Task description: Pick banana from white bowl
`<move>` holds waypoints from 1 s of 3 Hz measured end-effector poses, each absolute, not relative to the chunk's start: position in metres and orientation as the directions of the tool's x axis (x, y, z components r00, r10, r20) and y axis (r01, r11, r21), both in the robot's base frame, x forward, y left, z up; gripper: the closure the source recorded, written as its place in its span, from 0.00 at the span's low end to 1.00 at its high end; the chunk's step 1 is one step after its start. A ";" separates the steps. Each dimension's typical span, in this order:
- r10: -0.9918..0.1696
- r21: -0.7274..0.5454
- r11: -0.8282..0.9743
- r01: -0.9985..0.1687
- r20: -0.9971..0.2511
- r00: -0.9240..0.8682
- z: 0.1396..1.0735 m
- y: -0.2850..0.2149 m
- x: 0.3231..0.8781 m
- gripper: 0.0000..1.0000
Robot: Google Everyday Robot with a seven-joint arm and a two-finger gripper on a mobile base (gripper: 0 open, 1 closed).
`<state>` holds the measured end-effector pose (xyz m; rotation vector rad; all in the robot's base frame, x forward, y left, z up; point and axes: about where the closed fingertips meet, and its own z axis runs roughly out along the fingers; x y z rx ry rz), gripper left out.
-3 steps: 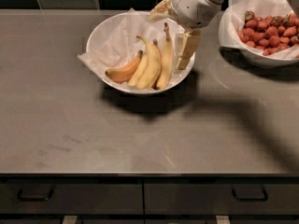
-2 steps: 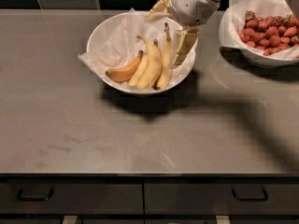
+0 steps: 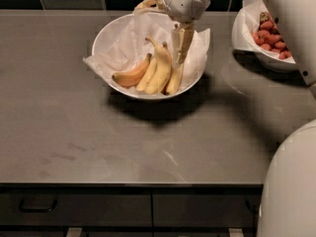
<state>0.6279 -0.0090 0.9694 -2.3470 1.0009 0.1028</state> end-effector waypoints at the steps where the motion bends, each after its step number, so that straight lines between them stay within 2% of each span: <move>1: -0.572 -0.502 -0.597 -0.626 -0.281 0.770 0.959 0.004 0.637 0.09; 3: -0.483 -0.486 -0.644 -0.591 -0.340 0.807 0.926 0.018 0.628 0.11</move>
Offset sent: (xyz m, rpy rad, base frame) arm -0.0053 0.0244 -0.0476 0.0334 0.0475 0.2389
